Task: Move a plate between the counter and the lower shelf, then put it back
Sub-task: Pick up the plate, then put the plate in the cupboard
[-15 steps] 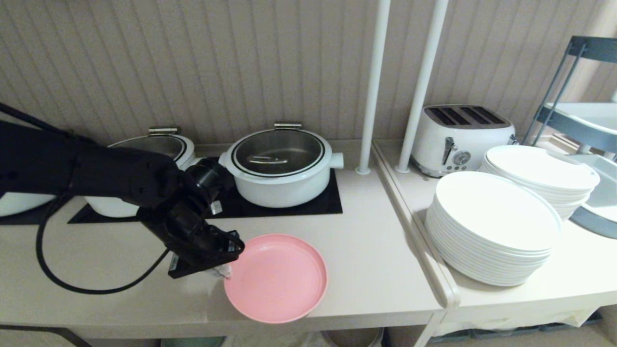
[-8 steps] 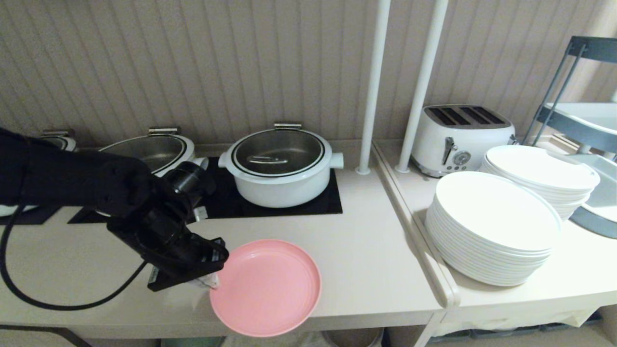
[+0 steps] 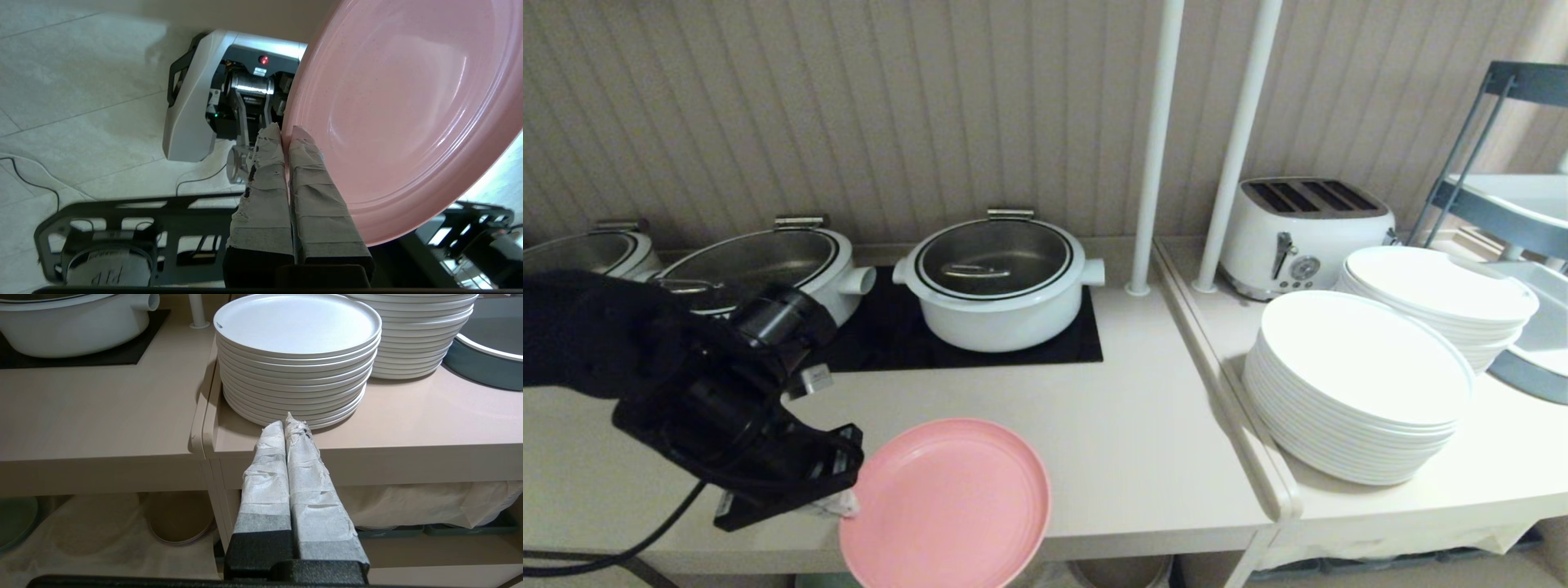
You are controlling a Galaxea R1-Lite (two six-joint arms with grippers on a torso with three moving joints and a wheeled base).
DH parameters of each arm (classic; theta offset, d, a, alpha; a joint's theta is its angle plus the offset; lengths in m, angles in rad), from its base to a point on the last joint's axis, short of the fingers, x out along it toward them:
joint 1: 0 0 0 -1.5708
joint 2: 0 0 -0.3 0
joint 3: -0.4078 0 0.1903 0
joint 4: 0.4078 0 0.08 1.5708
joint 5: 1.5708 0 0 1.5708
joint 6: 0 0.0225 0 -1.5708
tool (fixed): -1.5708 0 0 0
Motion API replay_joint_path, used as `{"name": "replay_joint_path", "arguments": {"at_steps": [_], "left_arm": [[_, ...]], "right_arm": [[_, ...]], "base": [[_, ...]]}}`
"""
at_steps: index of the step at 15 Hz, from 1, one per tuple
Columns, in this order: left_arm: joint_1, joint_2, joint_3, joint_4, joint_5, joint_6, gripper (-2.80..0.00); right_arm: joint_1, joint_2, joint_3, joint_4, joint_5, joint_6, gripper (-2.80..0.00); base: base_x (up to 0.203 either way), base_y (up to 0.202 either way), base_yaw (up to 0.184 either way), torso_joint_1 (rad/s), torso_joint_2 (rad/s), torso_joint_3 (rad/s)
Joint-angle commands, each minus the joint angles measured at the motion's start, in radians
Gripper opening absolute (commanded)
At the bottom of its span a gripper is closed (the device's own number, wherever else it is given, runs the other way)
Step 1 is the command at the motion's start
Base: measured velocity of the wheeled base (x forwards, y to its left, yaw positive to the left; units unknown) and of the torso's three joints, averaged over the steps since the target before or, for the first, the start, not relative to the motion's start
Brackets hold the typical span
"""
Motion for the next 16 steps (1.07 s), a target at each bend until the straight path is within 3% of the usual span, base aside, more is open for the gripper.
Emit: {"name": "replay_joint_path", "arguments": {"at_steps": [1, 11, 16], "left_arm": [[0.0, -0.085, 0.05, 0.004, -0.001, -0.001, -2.8], [0.0, -0.357, 0.253, 0.005, 0.009, 0.007, -2.8], [0.0, -0.513, 0.376, 0.007, 0.016, 0.051, -2.8]], "right_arm": [[0.0, 0.001, 0.0, 0.0, 0.0, 0.0, -2.8], [0.0, 0.001, 0.0, 0.0, 0.0, 0.0, -2.8], [0.0, 0.001, 0.0, 0.0, 0.0, 0.0, -2.8]], "base": [[0.0, 0.0, 0.0, 0.0, 0.0, 0.0], [0.0, 0.0, 0.0, 0.0, 0.0, 0.0], [0.0, 0.0, 0.0, 0.0, 0.0, 0.0]]}}
